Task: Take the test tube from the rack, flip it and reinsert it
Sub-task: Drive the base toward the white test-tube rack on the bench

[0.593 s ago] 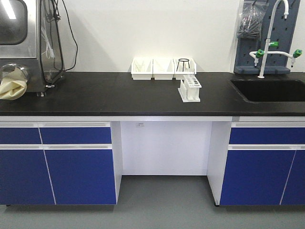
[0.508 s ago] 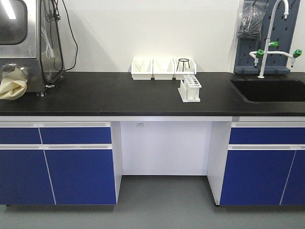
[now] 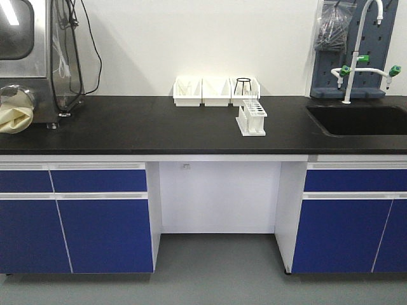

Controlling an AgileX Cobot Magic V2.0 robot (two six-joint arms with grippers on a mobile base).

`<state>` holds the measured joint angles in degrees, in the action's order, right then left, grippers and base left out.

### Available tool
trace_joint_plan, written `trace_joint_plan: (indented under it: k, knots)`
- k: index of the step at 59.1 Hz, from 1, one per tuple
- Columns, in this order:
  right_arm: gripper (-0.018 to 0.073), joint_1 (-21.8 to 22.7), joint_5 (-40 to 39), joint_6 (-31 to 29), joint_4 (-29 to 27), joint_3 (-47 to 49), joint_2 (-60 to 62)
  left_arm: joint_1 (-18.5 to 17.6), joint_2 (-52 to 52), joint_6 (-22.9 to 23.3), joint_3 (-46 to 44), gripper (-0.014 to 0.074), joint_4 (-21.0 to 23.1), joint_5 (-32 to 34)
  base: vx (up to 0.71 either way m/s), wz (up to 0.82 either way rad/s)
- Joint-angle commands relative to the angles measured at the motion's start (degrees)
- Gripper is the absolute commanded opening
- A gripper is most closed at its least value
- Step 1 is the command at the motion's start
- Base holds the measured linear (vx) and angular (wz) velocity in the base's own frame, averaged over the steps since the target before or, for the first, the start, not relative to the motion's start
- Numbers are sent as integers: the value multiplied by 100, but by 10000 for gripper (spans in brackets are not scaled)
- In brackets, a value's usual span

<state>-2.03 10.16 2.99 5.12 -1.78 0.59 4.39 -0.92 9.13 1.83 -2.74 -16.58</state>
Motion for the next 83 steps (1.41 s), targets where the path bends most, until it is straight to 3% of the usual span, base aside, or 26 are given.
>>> trace_joint_plan:
  k: [1,83]
  knots:
    - [-9,7,-430,-20,24,0,-30,-41,-66,-1,-1,-6,25,494,1,-3]
    - [-9,7,-430,-20,24,0,-30,-41,-66,-1,-1,-6,25,494,9,-2]
